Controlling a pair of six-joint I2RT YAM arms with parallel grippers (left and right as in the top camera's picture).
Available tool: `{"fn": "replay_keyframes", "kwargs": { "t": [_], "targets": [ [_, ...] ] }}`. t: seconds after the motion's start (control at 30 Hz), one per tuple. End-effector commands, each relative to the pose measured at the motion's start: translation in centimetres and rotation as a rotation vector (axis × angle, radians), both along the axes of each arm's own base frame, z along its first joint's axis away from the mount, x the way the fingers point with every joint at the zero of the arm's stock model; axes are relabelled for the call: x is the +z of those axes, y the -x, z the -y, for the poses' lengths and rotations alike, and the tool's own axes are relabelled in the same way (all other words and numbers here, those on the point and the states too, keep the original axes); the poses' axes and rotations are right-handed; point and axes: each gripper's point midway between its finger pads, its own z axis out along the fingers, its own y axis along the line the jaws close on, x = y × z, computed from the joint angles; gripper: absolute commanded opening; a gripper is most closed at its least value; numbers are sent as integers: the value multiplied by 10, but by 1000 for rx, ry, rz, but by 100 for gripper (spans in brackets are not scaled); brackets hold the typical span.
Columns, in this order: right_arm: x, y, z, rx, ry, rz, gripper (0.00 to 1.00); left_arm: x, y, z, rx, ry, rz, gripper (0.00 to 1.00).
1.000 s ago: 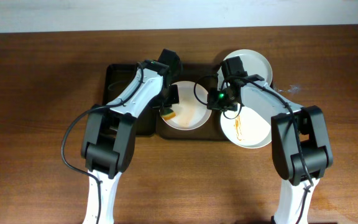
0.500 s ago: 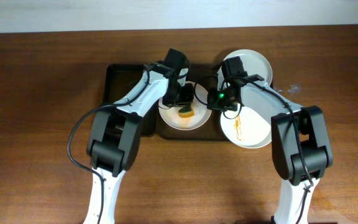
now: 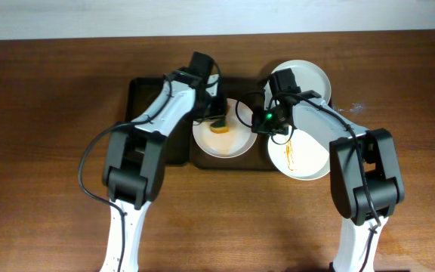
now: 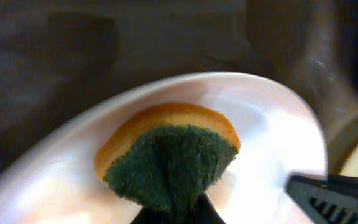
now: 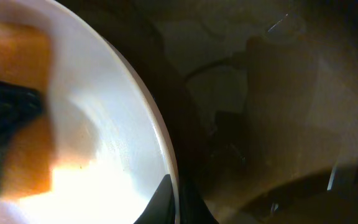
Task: Clean dirty plates on tray and stack at the side
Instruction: 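Scrub the plate with the sponge while right gripper holds the rim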
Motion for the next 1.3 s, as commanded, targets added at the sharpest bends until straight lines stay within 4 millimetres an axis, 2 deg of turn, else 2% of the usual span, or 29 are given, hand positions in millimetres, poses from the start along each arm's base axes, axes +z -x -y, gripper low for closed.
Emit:
{"fn": "replay_keyframes", "kwargs": {
  "t": [0.0, 0.13, 0.2, 0.27, 0.33, 0.4, 0.5, 0.53, 0.63, 0.7, 0.77, 0.83, 0.9, 0.97, 1.03, 1.13, 1.23, 1.27],
  "targets": [
    [-15, 7, 11, -23, 44, -40, 4, -49, 25, 11, -77, -114, -39, 0],
    [-15, 7, 11, -22, 45, -40, 4, -56, 21, -1, -52, -145, -41, 0],
    [-15, 7, 11, -22, 45, -40, 4, -56, 13, -20, -7, -149, -57, 0],
    [-15, 7, 11, -22, 44, -39, 4, -60, 12, -57, 115, -206, -122, 0],
    [-15, 7, 11, -22, 44, -39, 4, -62, 18, -74, 155, -229, -176, 0],
    [-14, 7, 11, -22, 44, -37, 4, -63, 34, -80, 177, -253, -252, 0],
    [-15, 6, 11, -23, 48, -35, 4, -62, 68, -66, 132, -303, -346, 0],
    [-15, 6, 11, -24, 48, -36, 4, -61, 85, -51, 84, -325, -369, 0],
    [-15, 6, 12, -23, 48, -37, 4, -60, 105, -27, 18, -334, -387, 0],
    [-15, 7, 13, -25, 55, -38, 4, -58, 121, -4, -36, -306, -406, 0],
    [-15, 7, 13, -25, 55, -38, 4, -59, 128, 14, -75, -293, -386, 0],
    [-15, 7, 13, -25, 55, -37, 4, -61, 125, 27, -93, -269, -351, 0],
    [-15, 7, 13, -25, 56, -38, 4, -67, 115, 38, -98, -240, -298, 0],
    [-16, 7, 14, -23, 60, -39, 4, -79, 94, 39, -74, -215, -239, 0],
    [-16, 7, 14, -23, 60, -40, 4, -85, 71, 23, 7, -265, -176, 0],
    [-16, 7, 14, -23, 60, -39, 4, -87, 36, -14, 111, -376, -70, 0],
    [-15, 7, 14, -23, 60, -39, 4, -82, 21, -29, 152, -380, -53, 0],
    [-15, 7, 14, -23, 60, -39, 4, -73, 17, -31, 162, -359, -64, 0]
  ]
}}
